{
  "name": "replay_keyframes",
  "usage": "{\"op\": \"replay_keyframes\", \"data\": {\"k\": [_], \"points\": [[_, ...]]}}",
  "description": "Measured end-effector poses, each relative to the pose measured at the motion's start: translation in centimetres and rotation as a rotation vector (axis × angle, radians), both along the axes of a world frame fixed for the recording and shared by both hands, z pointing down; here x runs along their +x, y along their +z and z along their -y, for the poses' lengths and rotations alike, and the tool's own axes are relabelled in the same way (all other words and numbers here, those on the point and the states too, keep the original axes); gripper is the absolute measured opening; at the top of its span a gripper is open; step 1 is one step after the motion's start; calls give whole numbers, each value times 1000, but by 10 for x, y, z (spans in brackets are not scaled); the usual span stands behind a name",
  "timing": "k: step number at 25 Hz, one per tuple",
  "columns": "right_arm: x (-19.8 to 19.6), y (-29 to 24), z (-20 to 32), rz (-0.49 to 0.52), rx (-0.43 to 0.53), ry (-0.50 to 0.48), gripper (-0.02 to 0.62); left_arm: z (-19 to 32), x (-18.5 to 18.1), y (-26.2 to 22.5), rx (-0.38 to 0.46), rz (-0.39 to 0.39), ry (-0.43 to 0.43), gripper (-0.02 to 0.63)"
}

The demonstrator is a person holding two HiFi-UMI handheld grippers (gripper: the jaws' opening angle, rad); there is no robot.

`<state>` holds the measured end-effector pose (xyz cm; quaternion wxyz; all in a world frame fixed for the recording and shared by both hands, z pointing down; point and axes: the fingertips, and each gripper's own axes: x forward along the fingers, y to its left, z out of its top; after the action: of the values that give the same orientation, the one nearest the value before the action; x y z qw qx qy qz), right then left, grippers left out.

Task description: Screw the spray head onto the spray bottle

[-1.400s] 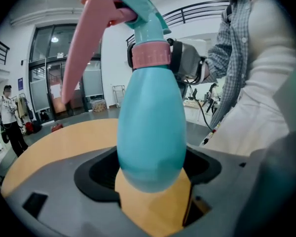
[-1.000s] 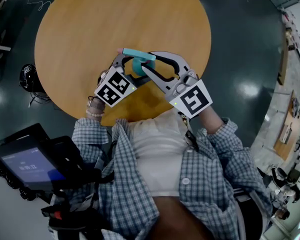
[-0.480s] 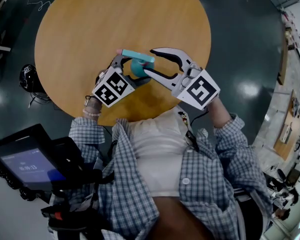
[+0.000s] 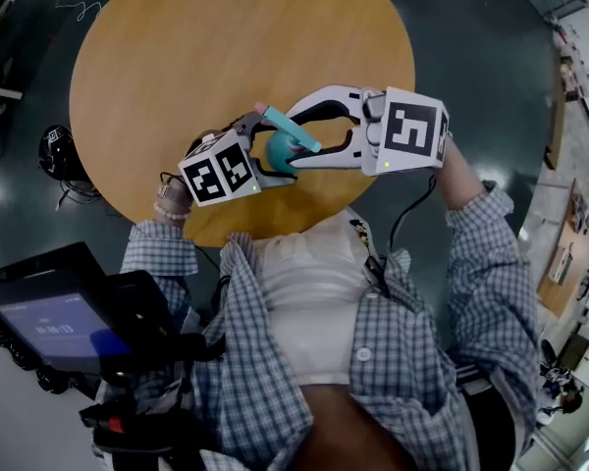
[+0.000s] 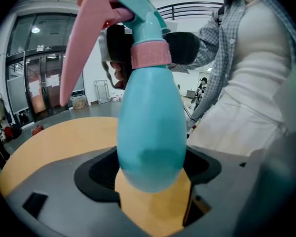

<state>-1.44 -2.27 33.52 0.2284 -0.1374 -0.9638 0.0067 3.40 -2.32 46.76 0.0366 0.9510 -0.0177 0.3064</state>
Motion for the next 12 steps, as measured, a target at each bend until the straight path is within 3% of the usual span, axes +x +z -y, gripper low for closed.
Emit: {"op": "replay_keyframes", "data": {"k": [4, 12], "points": [[0, 5, -7, 5, 28, -75, 149, -2, -1, 2, 12, 16, 13, 408], [0, -11, -2, 157, 11, -9, 147, 0, -1, -13, 12, -49, 7, 408]]}}
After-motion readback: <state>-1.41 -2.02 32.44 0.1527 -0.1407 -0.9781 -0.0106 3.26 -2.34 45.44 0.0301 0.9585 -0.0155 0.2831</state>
